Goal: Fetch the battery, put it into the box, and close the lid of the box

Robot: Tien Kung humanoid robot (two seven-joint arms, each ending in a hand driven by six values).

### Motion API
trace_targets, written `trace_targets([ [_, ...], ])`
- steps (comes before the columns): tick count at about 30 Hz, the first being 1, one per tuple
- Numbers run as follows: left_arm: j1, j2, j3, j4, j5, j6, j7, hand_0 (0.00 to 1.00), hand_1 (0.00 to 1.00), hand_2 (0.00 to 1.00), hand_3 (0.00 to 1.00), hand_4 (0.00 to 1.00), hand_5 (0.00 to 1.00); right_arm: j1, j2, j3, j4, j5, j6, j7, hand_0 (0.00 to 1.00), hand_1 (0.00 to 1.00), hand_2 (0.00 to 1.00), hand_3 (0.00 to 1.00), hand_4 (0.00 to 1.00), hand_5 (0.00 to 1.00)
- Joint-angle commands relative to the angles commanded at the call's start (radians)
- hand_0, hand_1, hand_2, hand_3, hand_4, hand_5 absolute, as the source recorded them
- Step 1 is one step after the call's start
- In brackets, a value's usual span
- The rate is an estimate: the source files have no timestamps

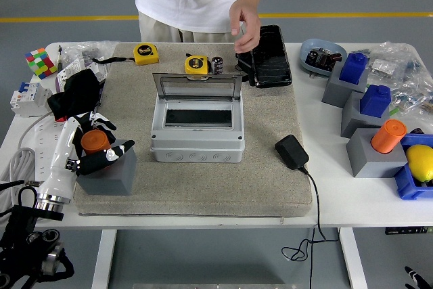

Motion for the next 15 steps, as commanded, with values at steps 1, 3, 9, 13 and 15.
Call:
trace_targets([
  [1,-0.002,-0.001,0.000,0.000,-0.005,0.001,0.000,0.103,0.137,0.243,0.284,0.853,0.002,0.000,0.000,-0.001,0.000,0.000,-0.001,0.001,0.669,0.677,0.682,0.567,0.984,0.471],
  [3,-0.007,-0.003,0.002,0.000,-0.013,0.003,0.000,0.103,0.137,0.243,0.284,0.853,0.002,0.000,-0.001,-0.005,0.000,0.002,-0.003,0.003,0.669,0.677,0.682,0.567,0.984,0.471],
  [9,-0.018,-0.004,0.015,-0.004,-0.028,0.011,0.000,0.094,0.120,0.233,0.272,0.829,0.002,-0.001,0.000,-0.014,0.001,0.005,-0.009,0.011,0.667,0.674,0.680,0.566,0.983,0.471],
  [13,-0.025,-0.002,0.022,-0.012,-0.029,0.013,0.000,0.086,0.110,0.225,0.255,0.811,0.002,-0.003,0.000,-0.017,0.001,0.006,-0.013,0.015,0.668,0.674,0.680,0.563,0.981,0.472],
  [15,-0.028,-0.001,0.024,-0.015,-0.028,0.013,0.000,0.086,0.110,0.225,0.255,0.811,0.002,-0.004,0.000,-0.018,0.001,0.007,-0.014,0.017,0.668,0.674,0.680,0.563,0.981,0.472],
])
